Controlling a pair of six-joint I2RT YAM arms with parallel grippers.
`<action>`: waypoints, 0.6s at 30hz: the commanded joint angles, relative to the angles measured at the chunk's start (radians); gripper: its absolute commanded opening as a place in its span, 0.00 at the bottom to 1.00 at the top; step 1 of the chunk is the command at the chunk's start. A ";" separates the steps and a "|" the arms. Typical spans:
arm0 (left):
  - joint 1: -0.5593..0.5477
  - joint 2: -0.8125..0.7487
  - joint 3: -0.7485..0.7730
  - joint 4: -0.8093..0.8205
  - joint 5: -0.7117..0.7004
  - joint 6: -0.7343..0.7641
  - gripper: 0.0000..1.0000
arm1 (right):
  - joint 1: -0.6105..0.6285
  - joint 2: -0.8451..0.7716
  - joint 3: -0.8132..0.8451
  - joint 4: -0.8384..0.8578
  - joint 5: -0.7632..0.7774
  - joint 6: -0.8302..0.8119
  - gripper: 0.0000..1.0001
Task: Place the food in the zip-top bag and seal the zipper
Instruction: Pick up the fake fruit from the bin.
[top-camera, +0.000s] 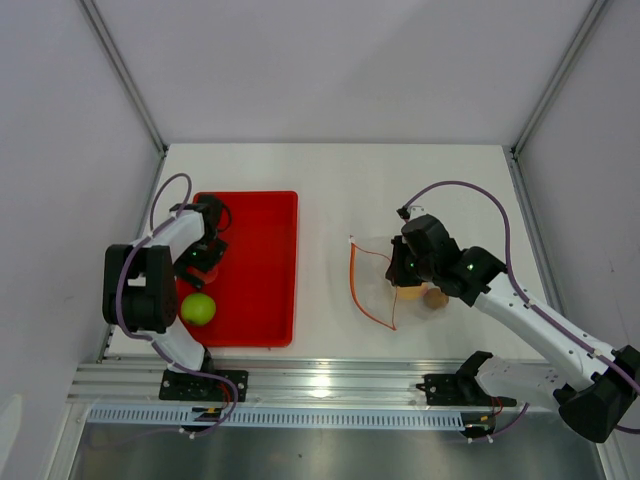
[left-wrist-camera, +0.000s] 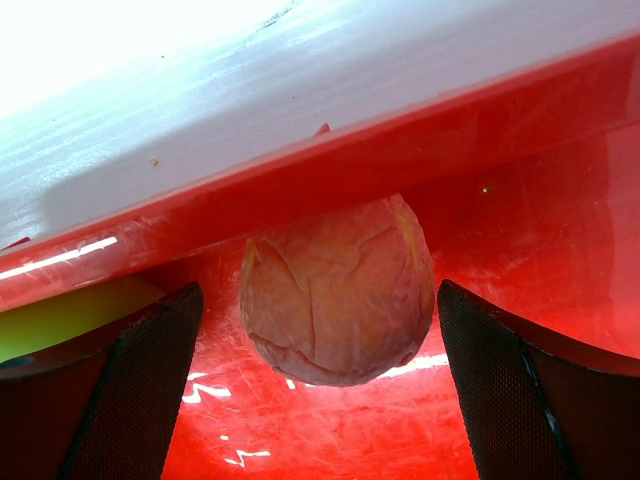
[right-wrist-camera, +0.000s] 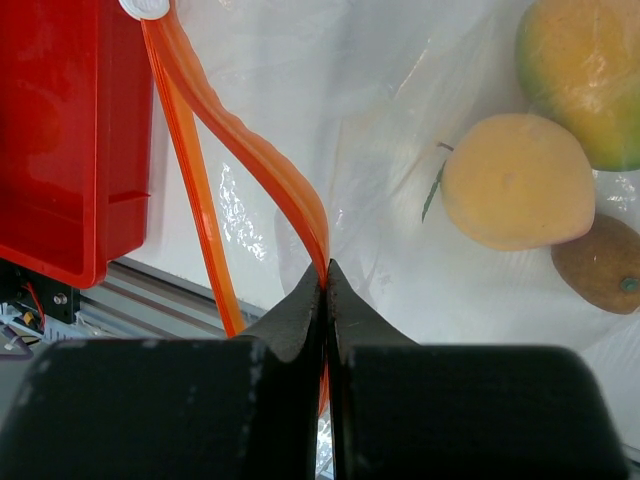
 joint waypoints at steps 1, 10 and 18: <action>0.017 0.009 0.025 -0.004 0.013 0.004 0.99 | -0.004 -0.016 0.011 0.007 -0.004 -0.013 0.00; 0.029 0.017 0.026 0.006 0.035 0.018 0.97 | -0.004 -0.016 0.013 0.006 -0.004 -0.012 0.00; 0.029 -0.002 0.022 0.025 0.045 0.040 0.75 | -0.006 -0.025 0.013 -0.002 0.003 -0.012 0.00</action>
